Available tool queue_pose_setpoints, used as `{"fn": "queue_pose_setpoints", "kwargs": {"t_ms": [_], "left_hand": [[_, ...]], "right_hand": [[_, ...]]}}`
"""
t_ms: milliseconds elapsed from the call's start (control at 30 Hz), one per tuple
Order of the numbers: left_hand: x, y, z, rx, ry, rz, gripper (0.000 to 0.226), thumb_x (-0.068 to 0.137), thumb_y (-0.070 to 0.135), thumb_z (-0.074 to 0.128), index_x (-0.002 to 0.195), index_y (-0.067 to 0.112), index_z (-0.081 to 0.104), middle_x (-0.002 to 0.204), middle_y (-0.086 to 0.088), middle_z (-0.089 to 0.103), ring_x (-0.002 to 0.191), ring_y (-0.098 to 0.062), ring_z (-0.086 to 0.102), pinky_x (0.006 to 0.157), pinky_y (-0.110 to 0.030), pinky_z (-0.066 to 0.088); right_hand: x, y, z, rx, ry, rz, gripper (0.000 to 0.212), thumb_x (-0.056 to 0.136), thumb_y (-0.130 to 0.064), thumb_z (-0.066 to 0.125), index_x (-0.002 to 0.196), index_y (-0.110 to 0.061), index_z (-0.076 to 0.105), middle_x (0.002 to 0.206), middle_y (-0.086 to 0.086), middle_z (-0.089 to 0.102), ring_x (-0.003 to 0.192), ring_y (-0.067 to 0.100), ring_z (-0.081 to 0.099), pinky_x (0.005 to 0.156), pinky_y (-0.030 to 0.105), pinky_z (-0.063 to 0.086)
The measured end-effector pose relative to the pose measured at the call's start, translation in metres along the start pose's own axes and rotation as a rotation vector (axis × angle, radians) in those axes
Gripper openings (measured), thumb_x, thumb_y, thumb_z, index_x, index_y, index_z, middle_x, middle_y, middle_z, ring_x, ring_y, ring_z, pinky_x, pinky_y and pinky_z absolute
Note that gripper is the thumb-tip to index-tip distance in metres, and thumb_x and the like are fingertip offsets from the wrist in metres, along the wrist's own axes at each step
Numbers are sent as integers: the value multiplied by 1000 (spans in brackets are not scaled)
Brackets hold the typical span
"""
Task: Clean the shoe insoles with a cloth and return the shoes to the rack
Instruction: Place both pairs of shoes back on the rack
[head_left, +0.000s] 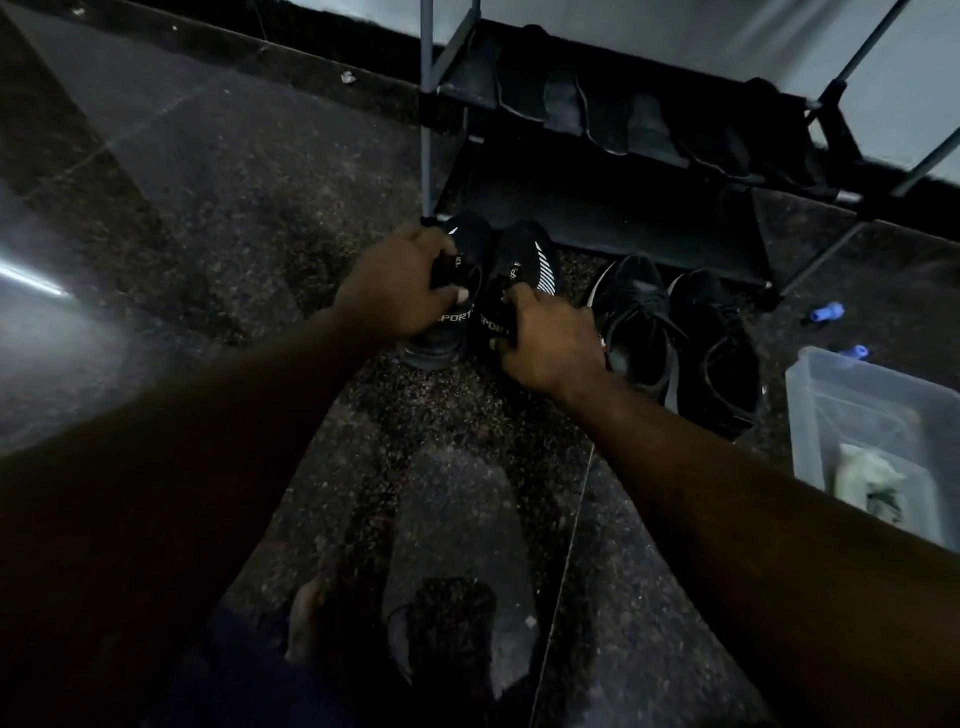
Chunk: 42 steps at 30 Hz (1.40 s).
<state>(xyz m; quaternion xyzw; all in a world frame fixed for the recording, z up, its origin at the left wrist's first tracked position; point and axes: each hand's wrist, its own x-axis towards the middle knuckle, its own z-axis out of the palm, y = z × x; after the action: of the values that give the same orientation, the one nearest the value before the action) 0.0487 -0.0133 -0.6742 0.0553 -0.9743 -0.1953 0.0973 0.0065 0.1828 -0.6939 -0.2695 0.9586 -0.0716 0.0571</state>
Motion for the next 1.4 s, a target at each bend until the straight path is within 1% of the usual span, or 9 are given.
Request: {"fn": "queue_pose_setpoints", "kwargs": {"t_ms": [67,167,400,467,567,633,767,1100,1400], "left_hand": [[5,2,-4,-22,-19,-83,41,87,36,77,121,15,67,117,-12,71,108,-31,67,94,-38,51],[13,15,-15,191,-303,-40,26,93,33,67,108,15,78,114,-11,75,107,-32,68,96,-39,53],[22,44,-11,469,-715,31,33,101,19,49,126,7,66,131,-17,66,120,-33,62,96,-34,48],[22,43,-2,515,-689,21,35,100,21,50,128,7,65,134,-18,64,124,-34,61,99,-37,47],[18,36,8,601,-461,-5,31,96,30,56,117,12,69,126,-14,68,119,-34,63,109,-52,37],[10,28,10,599,-360,-1,33,92,38,62,113,14,70,118,-13,70,112,-35,66,108,-52,38],[-3,16,10,418,-419,30,41,86,40,69,117,13,70,116,-21,70,108,-42,67,92,-46,57],[-50,39,3,416,-396,28,32,89,32,67,116,16,69,111,-18,70,104,-42,68,86,-45,58],[-101,104,-92,341,-310,97,32,85,36,72,115,25,71,111,-12,69,103,-38,68,83,-42,58]], "right_hand": [[-1,2,6,-15,-36,1,60,89,-44,68,137,-18,45,134,9,59,127,33,54,104,50,41],[-2,2,12,-7,-22,-2,58,87,-45,68,134,-18,48,133,8,60,128,33,52,103,52,41],[0,-4,21,17,-20,-12,55,85,-43,69,129,-16,51,126,11,63,122,35,57,97,50,50],[2,-2,20,32,-39,-26,54,85,-41,71,127,-13,52,123,14,65,117,38,60,93,46,54],[6,2,16,15,-88,-33,56,87,-39,71,132,-11,52,124,19,65,116,42,61,91,45,52],[8,2,11,14,-109,-12,57,87,-40,73,133,-13,54,126,21,64,116,43,61,93,45,52],[9,-1,9,27,-139,15,57,86,-37,77,134,-16,55,127,22,62,117,44,61,95,46,53],[-41,-3,9,-69,-107,-79,45,86,-22,77,125,-11,58,118,17,66,113,39,62,87,43,55],[-110,-25,-85,-97,-20,-72,46,83,-22,79,122,-14,57,117,15,65,110,39,63,85,45,58]]}}
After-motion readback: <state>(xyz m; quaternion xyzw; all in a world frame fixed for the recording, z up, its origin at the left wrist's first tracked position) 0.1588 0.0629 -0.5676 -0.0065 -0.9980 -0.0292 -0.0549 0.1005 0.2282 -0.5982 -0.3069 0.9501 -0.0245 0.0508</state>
